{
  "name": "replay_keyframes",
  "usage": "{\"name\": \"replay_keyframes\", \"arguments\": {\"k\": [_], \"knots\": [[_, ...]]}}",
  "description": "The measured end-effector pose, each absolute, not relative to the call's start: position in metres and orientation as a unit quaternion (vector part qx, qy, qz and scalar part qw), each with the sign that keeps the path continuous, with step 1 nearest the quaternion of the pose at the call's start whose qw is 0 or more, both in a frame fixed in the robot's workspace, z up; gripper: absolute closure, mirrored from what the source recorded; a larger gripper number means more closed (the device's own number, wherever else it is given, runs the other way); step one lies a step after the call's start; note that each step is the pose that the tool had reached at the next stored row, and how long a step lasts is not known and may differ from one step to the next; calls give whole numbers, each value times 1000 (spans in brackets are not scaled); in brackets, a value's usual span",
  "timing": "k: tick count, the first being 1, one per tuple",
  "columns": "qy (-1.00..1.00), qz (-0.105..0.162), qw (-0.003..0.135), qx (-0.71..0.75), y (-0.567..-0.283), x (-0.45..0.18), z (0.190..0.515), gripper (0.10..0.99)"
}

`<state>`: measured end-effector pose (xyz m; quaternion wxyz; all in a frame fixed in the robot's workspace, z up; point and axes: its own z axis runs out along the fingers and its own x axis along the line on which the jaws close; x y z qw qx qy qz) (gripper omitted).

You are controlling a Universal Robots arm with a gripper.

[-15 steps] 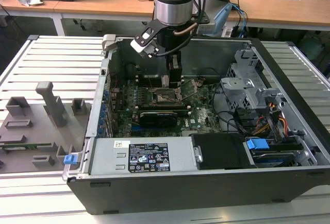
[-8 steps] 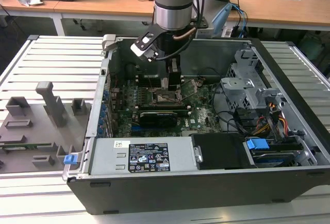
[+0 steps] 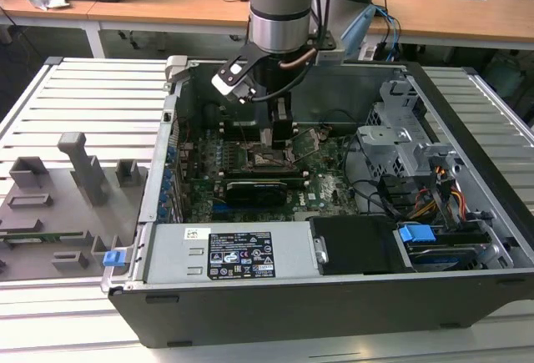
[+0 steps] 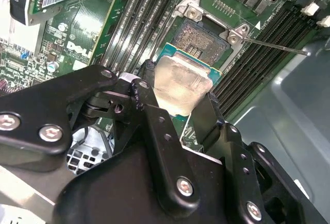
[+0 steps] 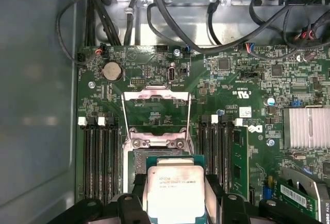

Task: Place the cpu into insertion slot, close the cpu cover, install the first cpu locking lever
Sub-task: 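Place the cpu into insertion slot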

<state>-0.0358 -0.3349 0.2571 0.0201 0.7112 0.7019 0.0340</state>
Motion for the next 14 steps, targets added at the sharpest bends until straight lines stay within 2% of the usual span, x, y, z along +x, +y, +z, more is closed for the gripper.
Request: {"name": "replay_keyframes", "arguments": {"k": [14], "knots": [[706,34,20,708,-331,-40,232,557]]}}
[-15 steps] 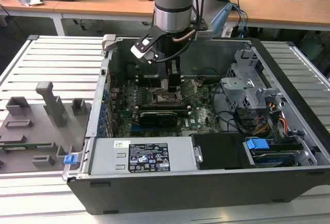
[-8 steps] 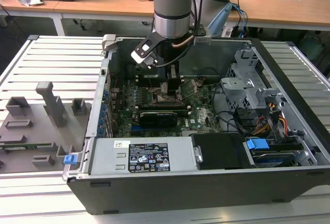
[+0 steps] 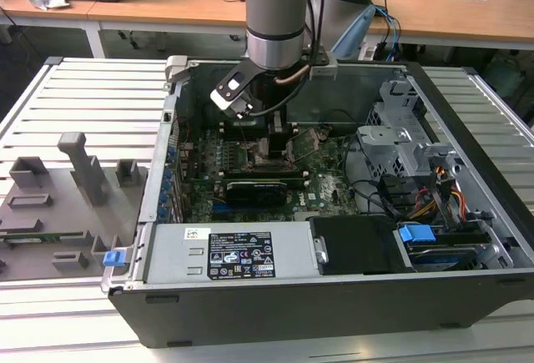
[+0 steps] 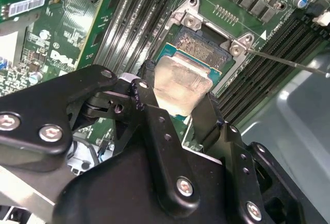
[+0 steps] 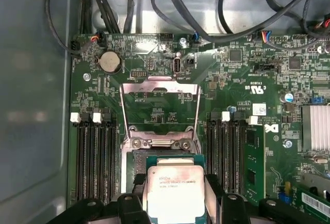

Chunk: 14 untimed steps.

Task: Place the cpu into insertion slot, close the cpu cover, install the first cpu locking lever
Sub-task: 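Place the cpu into insertion slot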

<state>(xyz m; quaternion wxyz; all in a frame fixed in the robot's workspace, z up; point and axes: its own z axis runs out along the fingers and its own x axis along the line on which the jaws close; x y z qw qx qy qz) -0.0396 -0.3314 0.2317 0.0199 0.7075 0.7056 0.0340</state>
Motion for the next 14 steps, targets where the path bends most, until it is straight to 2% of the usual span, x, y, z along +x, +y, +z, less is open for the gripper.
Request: {"name": "replay_keyframes", "arguments": {"k": [14], "knots": [[706,34,20,707,-321,-42,215,557]]}}
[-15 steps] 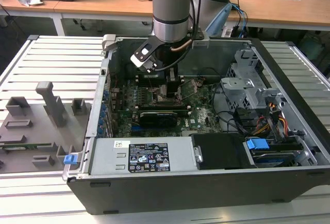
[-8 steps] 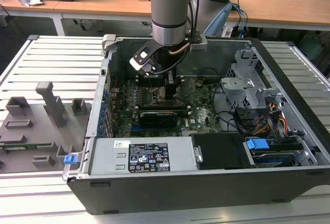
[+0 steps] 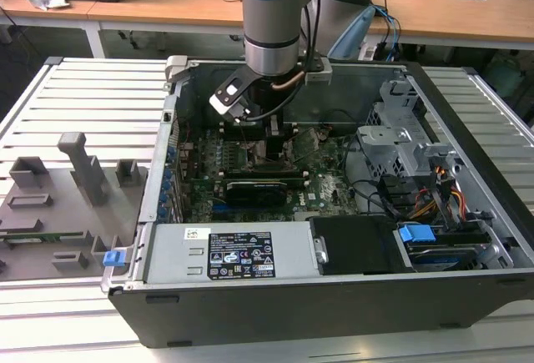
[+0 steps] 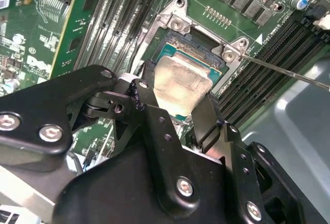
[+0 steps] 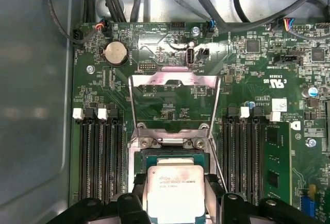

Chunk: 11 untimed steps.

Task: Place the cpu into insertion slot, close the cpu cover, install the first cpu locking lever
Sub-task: 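Place the cpu into insertion slot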

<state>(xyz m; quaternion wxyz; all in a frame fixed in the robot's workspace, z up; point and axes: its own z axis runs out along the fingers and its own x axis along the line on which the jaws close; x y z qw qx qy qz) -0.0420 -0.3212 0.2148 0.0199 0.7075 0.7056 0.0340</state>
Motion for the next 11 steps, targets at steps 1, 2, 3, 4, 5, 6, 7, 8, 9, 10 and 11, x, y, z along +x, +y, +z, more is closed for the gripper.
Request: {"name": "replay_keyframes", "arguments": {"k": [1,2,3,4,5,6,7,8,9,10,11], "knots": [[706,34,20,708,-321,-42,214,557],[705,34,20,708,-321,-42,213,557],[704,34,20,710,-321,-42,212,557],[702,34,20,711,-321,-42,211,557],[701,34,20,712,-321,-43,211,557],[700,34,20,713,-321,-43,210,557],[699,34,20,714,-321,-43,210,557],[699,34,20,714,-321,-43,209,557],[699,34,20,714,-321,-43,209,557],[699,34,20,715,-321,-43,208,557],[699,34,20,714,-321,-43,208,557]]}}
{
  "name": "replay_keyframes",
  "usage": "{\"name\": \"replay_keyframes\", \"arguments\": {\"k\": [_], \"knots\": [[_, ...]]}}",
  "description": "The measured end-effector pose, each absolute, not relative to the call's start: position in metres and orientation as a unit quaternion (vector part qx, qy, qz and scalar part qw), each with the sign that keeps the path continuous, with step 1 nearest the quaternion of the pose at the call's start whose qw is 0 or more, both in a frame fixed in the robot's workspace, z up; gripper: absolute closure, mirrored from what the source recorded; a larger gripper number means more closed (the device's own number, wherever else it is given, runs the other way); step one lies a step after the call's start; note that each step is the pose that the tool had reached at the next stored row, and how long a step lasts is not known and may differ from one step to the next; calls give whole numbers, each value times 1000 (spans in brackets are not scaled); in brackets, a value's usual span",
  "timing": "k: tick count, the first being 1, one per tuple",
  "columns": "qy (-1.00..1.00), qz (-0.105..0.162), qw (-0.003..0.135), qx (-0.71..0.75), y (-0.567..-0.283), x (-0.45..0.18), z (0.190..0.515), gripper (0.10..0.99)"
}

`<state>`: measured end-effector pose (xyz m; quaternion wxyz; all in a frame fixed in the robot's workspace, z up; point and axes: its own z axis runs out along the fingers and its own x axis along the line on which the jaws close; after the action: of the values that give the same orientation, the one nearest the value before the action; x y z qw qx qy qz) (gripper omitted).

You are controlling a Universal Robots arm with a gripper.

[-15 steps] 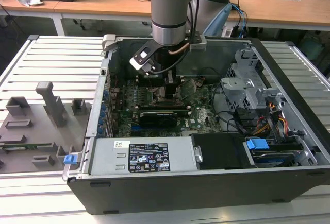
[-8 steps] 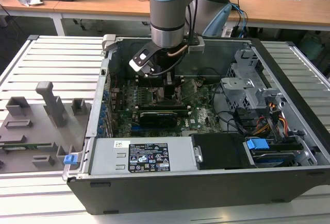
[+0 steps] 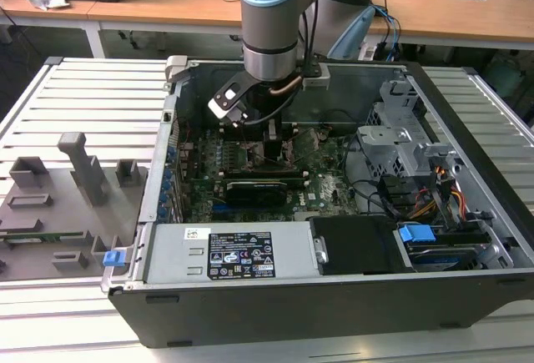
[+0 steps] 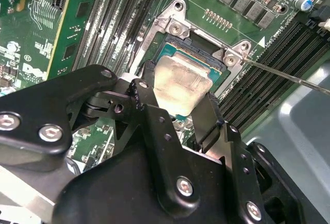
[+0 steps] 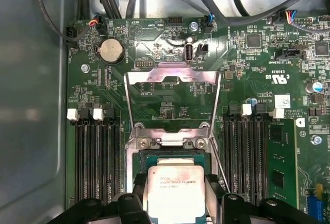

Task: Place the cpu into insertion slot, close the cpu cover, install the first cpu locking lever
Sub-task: 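Place the cpu into insertion slot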

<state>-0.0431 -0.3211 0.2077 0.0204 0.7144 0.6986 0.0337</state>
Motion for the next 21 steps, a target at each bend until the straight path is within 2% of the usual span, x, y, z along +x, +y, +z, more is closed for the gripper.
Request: {"name": "replay_keyframes", "arguments": {"k": [15,17,18,21], "knots": [[699,32,20,714,-320,-43,202,557],[699,33,20,714,-320,-43,202,545],[699,32,20,714,-320,-43,202,478],[699,33,20,714,-319,-42,201,478]]}}
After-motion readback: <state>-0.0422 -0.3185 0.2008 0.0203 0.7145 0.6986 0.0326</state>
